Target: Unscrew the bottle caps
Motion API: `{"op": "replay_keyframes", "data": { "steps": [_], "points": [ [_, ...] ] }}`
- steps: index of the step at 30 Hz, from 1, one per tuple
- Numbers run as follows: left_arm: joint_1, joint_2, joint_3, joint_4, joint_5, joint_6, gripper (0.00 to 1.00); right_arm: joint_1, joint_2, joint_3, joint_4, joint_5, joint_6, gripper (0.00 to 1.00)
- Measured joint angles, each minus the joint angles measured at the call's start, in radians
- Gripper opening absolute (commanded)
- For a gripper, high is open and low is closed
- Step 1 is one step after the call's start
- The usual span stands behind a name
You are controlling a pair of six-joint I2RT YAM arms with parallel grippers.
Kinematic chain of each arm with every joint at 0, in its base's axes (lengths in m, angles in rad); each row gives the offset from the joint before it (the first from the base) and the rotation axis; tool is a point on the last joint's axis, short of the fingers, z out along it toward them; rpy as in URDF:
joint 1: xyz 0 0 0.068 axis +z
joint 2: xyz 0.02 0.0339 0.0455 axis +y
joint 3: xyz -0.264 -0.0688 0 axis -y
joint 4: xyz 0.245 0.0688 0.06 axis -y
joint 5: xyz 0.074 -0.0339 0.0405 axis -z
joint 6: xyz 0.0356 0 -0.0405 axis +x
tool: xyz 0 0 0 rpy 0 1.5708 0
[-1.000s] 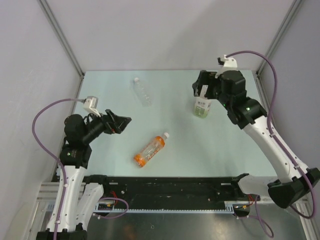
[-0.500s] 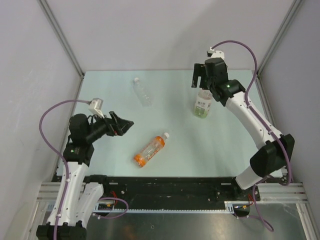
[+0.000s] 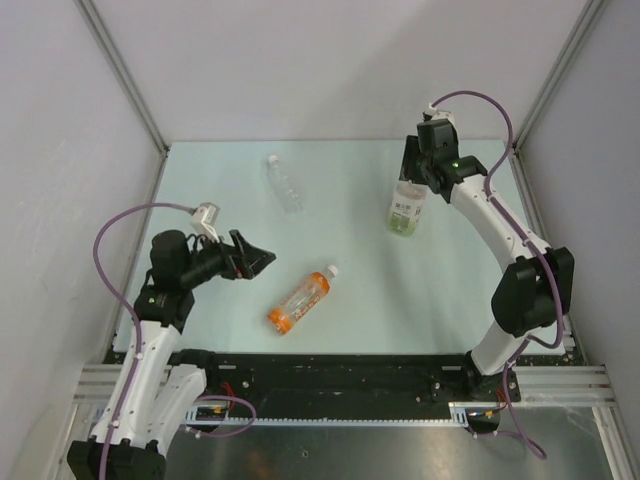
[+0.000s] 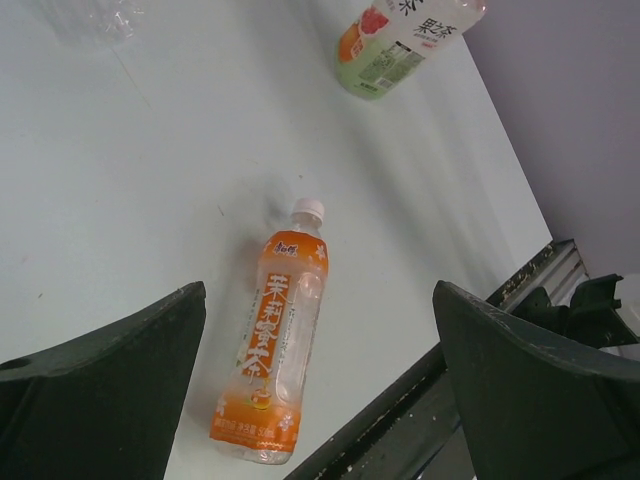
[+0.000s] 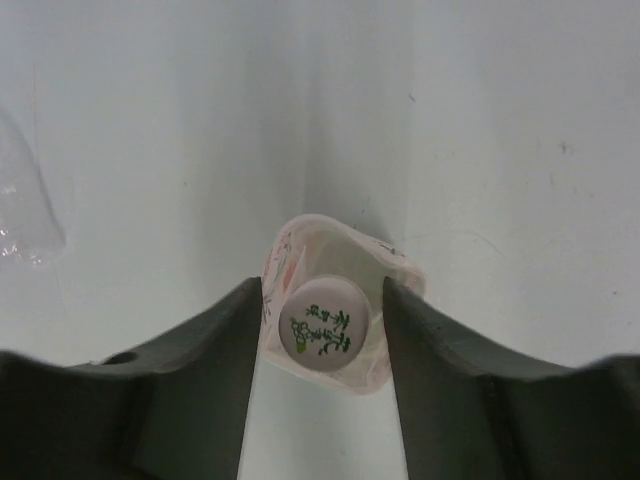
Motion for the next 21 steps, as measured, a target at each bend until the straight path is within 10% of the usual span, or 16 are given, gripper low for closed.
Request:
{"op": "replay_keyframes", "data": {
  "steps": [8,21],
  "points": [
    [-0.028,0.007,0.0,0.0,-0.028,0.0,1.0,-0.009,0.023,-0.008,0.041,-0.034,0.005,0.05],
    [-0.24,0.131,0.192,-0.034,-0.265,0.066,1.0,-0.011,-0.077,0.007,-0.035,-0.15,0.017,0.0]
  ]
}}
